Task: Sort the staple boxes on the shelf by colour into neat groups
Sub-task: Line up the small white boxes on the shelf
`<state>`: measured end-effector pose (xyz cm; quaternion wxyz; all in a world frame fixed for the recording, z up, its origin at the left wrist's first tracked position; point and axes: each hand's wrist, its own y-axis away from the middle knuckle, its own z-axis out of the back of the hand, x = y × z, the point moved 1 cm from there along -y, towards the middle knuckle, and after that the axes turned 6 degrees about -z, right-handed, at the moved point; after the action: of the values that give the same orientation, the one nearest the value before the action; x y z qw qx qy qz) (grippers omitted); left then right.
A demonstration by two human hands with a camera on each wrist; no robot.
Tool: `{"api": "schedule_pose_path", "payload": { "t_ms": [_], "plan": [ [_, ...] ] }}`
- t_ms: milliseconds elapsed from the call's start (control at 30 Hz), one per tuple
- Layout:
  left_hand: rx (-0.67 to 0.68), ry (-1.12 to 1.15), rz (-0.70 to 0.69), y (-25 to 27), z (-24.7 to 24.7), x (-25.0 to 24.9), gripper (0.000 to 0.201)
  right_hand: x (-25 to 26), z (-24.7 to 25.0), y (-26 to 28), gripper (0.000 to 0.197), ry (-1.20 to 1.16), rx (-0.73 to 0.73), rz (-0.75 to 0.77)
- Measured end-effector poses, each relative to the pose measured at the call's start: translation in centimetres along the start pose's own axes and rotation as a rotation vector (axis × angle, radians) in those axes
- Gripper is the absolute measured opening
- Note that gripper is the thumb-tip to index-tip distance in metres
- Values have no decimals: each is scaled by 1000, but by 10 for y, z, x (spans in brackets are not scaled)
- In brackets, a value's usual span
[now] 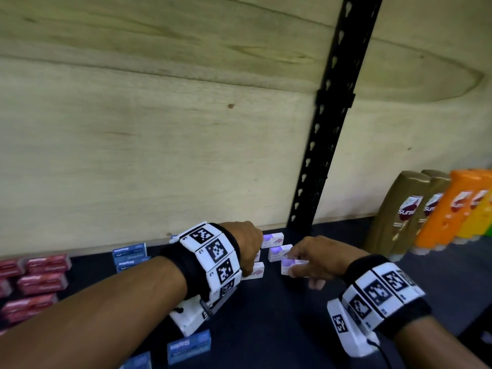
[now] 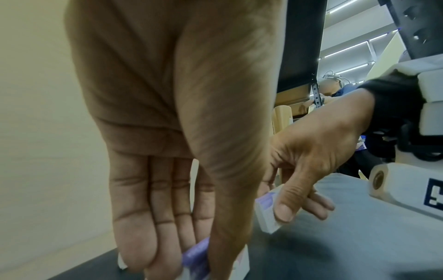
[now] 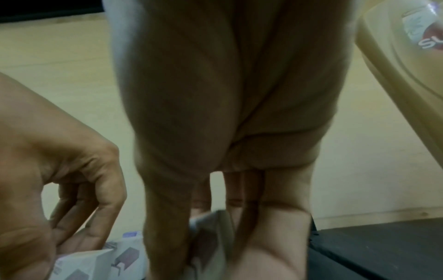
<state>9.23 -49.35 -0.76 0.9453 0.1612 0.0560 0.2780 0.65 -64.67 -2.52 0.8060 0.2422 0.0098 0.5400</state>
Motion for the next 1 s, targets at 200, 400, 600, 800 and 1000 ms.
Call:
{"api": "schedule_pose_path", "payload": {
  "t_ms": [200,400,600,800,1000],
  "plan": [
    [-27,27,-7,-1,0,-2,26,-1,1,-2,28,25,-27,-3],
    [-42,47,-13,-1,-1,-3,27,1,1,-2,23,65,-52,32],
    [-50,59,-23,0,-5,-4,31,6,2,-2,18,145,-60,59],
    [-52,77,-26,0,-5,-5,28,10,2,0,15,167,-69,68],
    [-62,78,-33,2,-4,-8,29,14,1,-1,15,216,-81,67]
  ]
}}
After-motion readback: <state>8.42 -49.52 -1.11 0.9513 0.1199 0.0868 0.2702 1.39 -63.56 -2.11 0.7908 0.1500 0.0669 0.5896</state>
